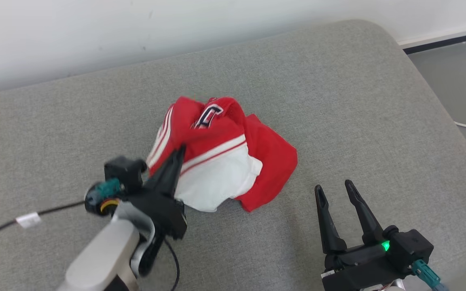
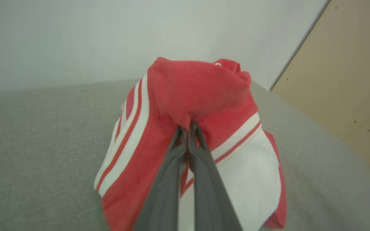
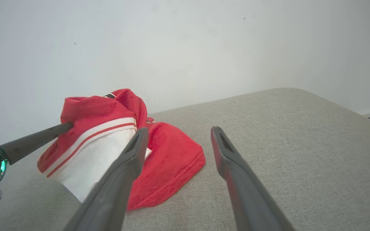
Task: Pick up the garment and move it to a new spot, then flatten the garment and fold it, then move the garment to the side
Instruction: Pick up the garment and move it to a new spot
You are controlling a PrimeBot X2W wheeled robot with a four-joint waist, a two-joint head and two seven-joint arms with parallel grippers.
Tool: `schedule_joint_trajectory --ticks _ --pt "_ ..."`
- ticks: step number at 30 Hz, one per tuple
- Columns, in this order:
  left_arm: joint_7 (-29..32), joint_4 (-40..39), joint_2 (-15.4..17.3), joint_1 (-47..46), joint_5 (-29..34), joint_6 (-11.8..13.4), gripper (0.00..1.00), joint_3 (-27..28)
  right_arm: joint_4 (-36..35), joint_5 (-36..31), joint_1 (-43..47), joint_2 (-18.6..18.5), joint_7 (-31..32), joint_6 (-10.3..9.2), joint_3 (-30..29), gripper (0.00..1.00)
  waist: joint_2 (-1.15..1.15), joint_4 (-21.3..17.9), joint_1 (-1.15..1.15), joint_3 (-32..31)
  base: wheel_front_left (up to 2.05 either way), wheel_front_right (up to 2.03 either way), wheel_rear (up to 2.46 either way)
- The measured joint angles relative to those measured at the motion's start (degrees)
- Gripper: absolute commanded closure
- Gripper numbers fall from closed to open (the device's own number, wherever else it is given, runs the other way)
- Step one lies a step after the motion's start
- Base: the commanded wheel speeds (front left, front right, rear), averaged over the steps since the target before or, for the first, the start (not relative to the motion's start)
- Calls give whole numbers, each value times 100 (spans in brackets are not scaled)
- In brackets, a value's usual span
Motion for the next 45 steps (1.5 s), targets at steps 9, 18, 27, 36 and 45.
schedule_joint_trajectory --ticks 9,18,27,36,45 --pt "-103 -93 -353 59 386 -43 0 293 -9 8 31 0 0 0 -59 0 0 216 0 -159 0 0 0" --pt "-109 -1373 -157 614 1143 211 0 1361 -56 9 190 2 1 0 -107 0 0 554 0 -455 0 0 0" --pt "-110 -2228 152 1995 2104 359 0 2503 -52 -48 387 3 0 0 -244 0 -1 933 -1 -779 0 0 0" --pt "-110 -2715 8 3398 3028 519 0 3261 -29 -115 523 1 0 0 -448 0 -1 1276 -1 -970 0 0 0" --pt "-110 -3016 -599 4106 3453 444 0 4086 91 -202 606 4 1 0 -514 0 -1 1419 -1 -1075 0 0 0"
